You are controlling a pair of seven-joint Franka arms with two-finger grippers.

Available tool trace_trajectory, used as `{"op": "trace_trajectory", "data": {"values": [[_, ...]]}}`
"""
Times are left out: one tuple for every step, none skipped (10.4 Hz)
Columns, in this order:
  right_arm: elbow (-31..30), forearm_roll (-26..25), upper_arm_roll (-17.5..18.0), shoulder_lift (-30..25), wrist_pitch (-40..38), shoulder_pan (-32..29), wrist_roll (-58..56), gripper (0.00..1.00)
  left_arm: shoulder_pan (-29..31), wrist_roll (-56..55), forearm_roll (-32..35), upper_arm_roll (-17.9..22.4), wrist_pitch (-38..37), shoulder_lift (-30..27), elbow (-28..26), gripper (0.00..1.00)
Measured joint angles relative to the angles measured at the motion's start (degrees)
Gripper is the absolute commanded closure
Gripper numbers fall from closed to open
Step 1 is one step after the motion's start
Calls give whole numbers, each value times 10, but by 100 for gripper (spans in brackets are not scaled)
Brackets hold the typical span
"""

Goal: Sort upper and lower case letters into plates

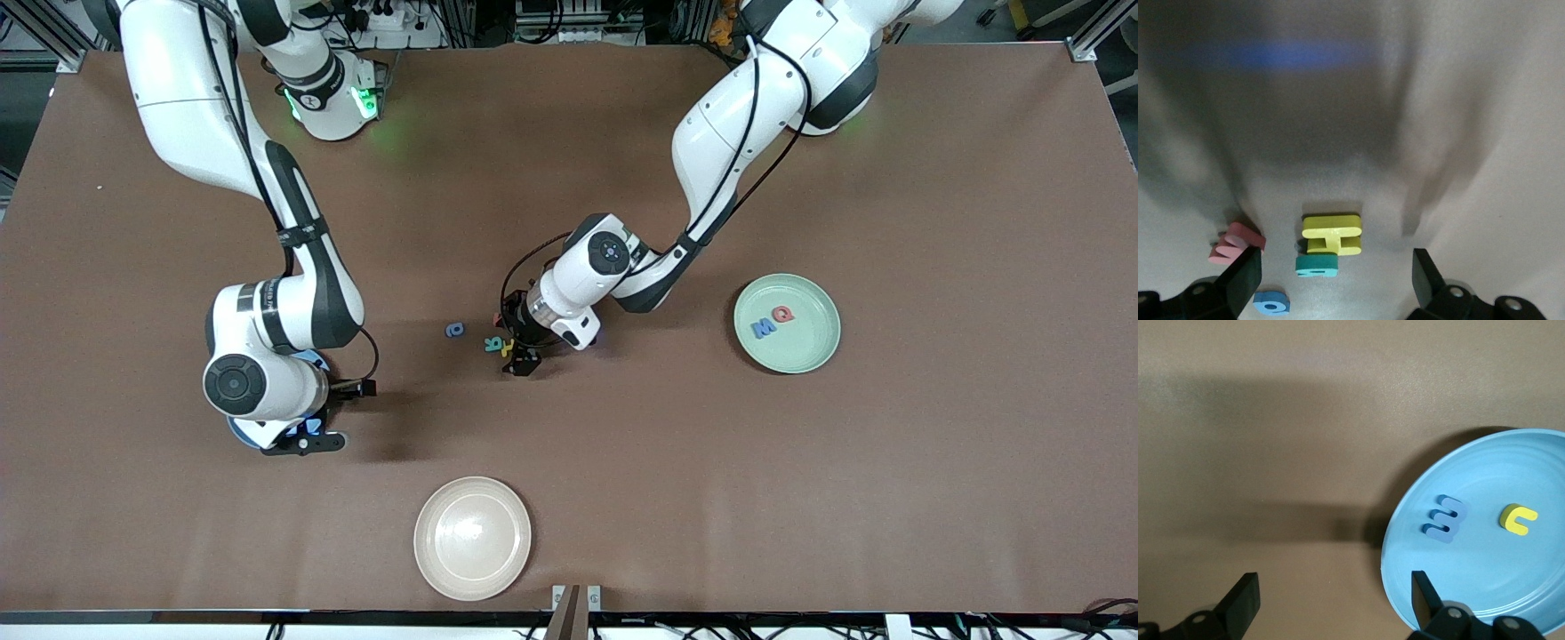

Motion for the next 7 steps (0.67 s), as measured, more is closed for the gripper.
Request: {"op": "trace_trajectory", "data": {"values": [[0,0,0,0,0,0,0,0,0,4,0,-1,0,1,-1,0],[0,0,0,0,0,0,0,0,0,8,0,-1,0,3,-3,0],[0,0,0,0,0,0,0,0,0,12,0,-1,0,5,-6,0],[0,0,0,0,0,0,0,0,1,14,0,-2,1,7,-7,0],[0,0,0,0,0,0,0,0,1,15,0,-2,1,7,-7,0],[0,0,0,0,0,0,0,0,1,15,0,-2,1,7,-7,0],[0,0,0,0,0,0,0,0,1,15,0,-2,1,7,-7,0]]}}
